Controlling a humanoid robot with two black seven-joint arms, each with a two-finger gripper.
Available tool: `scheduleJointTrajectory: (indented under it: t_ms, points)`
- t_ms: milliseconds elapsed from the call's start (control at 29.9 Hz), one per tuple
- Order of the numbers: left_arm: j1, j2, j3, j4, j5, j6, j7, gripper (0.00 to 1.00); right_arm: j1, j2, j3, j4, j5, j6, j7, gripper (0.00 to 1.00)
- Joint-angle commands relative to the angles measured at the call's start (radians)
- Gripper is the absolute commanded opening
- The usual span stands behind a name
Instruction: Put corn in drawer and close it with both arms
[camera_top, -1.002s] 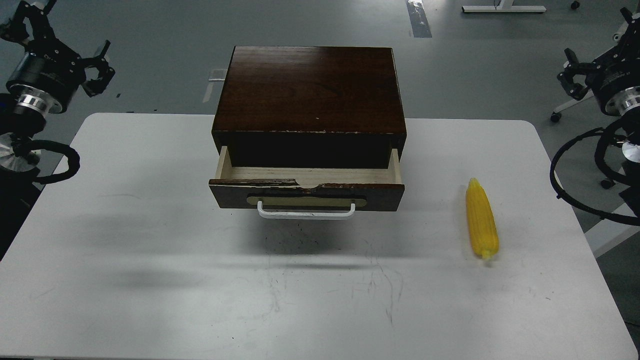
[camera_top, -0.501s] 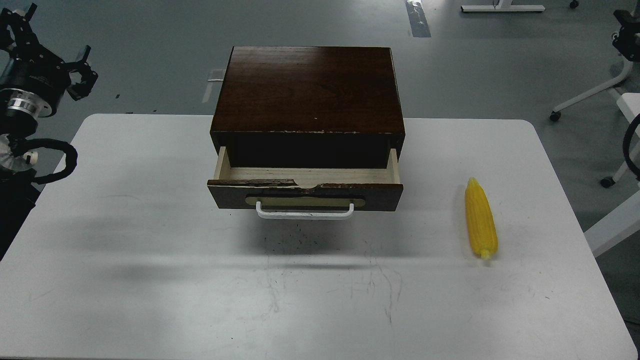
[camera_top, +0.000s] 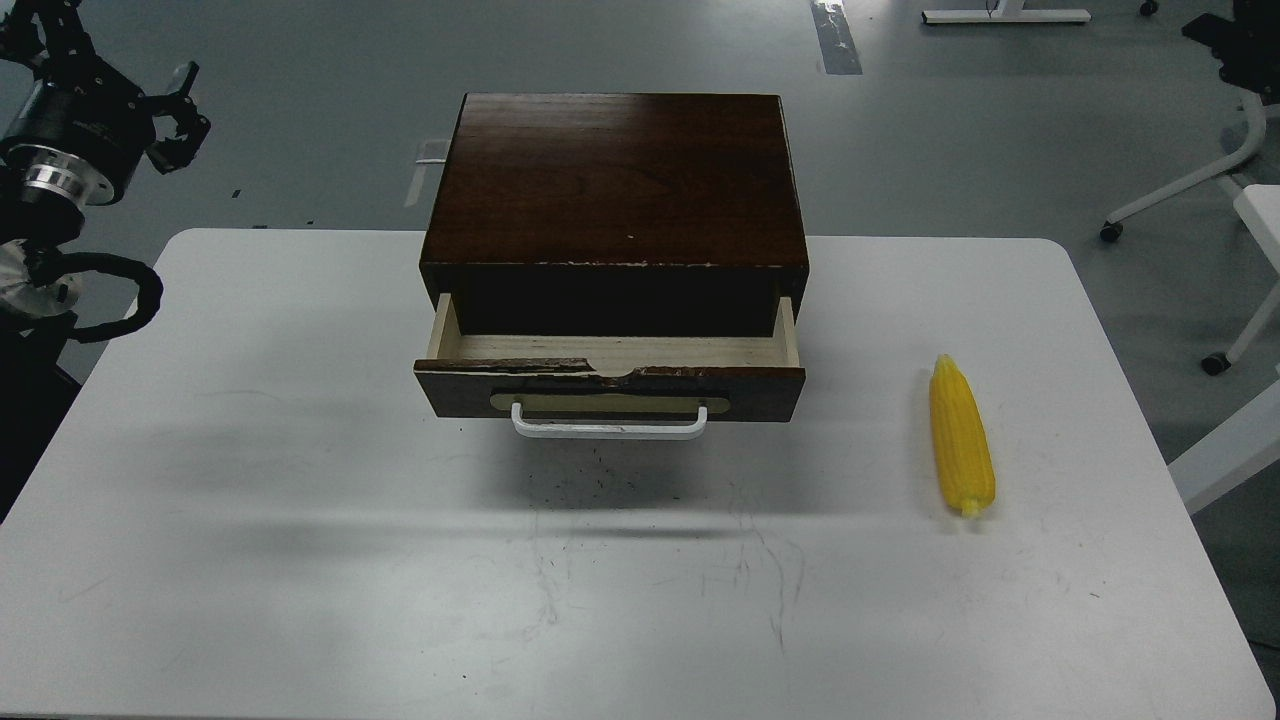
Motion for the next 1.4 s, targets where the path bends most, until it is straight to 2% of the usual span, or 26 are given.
scheduleJointTrajectory:
  t_ms: [0,67,100,134,267,401,568,902,1069,1169,1270,1337,1370]
  points:
    - [-0.002,0.0,-0.001,0.0,0.001,0.0,-0.004,0.98,0.003,-0.054,-0.003,0.173,-0.11,0.0,-0.023,1.0]
    - [-0.002,0.004,-0.001,0.0,0.001,0.0,-0.004,0.98,0.001,-0.126,-0.003,0.382,-0.165,0.0,-0.066,1.0]
    - [-0.002,0.005,-0.001,0.0,0.001,0.0,-0.005,0.98,0.001,-0.146,-0.003,0.435,-0.178,0.0,-0.084,1.0]
    - [-0.002,0.007,-0.001,0.0,0.001,0.0,-0.005,0.98,-0.002,-0.181,-0.001,0.531,-0.201,0.0,-0.127,1.0]
    - [-0.002,0.01,-0.001,0.0,0.0,0.0,-0.005,0.98,-0.027,-0.207,-0.007,0.711,-0.308,0.0,-0.205,1.0]
    - [0.0,0.011,-0.001,0.0,0.0,0.0,-0.007,0.98,-0.08,-0.201,-0.018,0.791,-0.446,0.0,-0.216,1.0]
    - [0.0,0.014,-0.003,0.013,-0.002,0.0,-0.007,0.98,-0.175,-0.157,-0.018,0.827,-0.538,0.0,-0.31,1.0]
    - [0.009,0.031,-0.008,0.013,-0.007,0.0,-0.008,0.98,-0.263,-0.128,-0.027,0.815,-0.561,0.0,-0.334,1.0]
    - [0.011,0.033,-0.011,0.013,-0.008,0.0,-0.016,0.98,-0.293,-0.123,-0.03,0.786,-0.563,0.0,-0.336,0.96]
    - [0.011,0.033,-0.011,0.013,-0.008,0.0,-0.024,0.98,-0.307,-0.12,-0.029,0.753,-0.564,0.0,-0.334,0.89]
    - [0.012,0.033,-0.009,0.013,-0.008,0.0,-0.024,0.98,-0.313,-0.106,-0.027,0.753,-0.566,0.0,-0.334,0.78]
    - [0.015,0.033,-0.011,0.013,-0.007,0.0,-0.024,0.98,-0.313,-0.1,-0.027,0.755,-0.566,0.0,-0.333,0.65]
    - [0.015,0.033,-0.009,0.013,-0.008,0.0,-0.024,0.98,-0.313,-0.1,-0.029,0.753,-0.567,0.0,-0.333,0.55]
